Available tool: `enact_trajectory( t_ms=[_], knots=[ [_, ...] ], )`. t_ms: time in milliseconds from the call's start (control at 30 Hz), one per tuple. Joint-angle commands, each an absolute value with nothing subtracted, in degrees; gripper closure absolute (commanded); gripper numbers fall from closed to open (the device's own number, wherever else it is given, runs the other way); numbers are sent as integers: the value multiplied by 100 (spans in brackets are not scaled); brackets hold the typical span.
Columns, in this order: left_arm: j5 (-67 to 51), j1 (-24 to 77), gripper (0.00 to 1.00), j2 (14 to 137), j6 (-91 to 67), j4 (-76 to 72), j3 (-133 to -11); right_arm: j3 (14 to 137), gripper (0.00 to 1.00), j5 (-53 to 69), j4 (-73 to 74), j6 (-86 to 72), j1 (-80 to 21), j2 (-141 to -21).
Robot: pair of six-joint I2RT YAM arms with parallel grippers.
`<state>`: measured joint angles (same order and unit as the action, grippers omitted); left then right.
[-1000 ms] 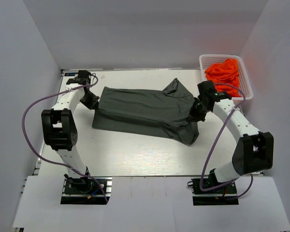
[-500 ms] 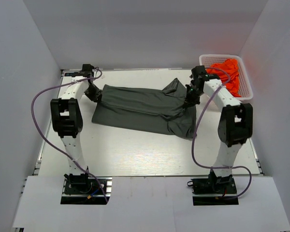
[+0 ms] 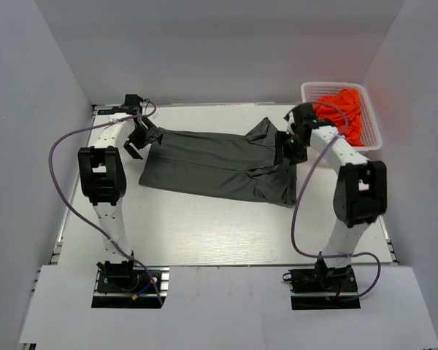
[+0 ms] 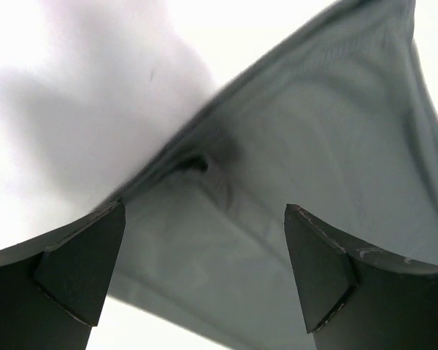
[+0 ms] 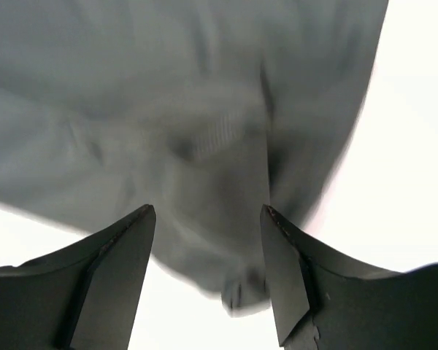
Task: Fold and stack the t-shirts
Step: Fold the tshirt
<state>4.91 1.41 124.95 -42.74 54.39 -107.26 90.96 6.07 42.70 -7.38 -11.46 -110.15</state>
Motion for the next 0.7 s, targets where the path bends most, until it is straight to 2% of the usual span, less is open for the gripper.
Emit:
enact_trajectory(
  t_ms=[0,67,233,633,667],
  knots=[
    [195,220,0,11717,-3938,5221,-10241,7807,34,590,3877,-738,-1099,-9628],
    [-210,272,0,11488,-3867,4905,-9716,6871,34,352,3824,-765,-1116,-8970],
    [-729,325,0,11329,-3753,4422,-8826,5619,40,457,3595,-660,-1116,-8420],
    [-765,483,0,11663,-3700,4104,-8490,5510,45,440,2840,-448,-1116,-8921],
    [-695,483,0,11663,-3700,4104,-8490,5519,49,431,2821,-448,-1125,-8947]
  ],
)
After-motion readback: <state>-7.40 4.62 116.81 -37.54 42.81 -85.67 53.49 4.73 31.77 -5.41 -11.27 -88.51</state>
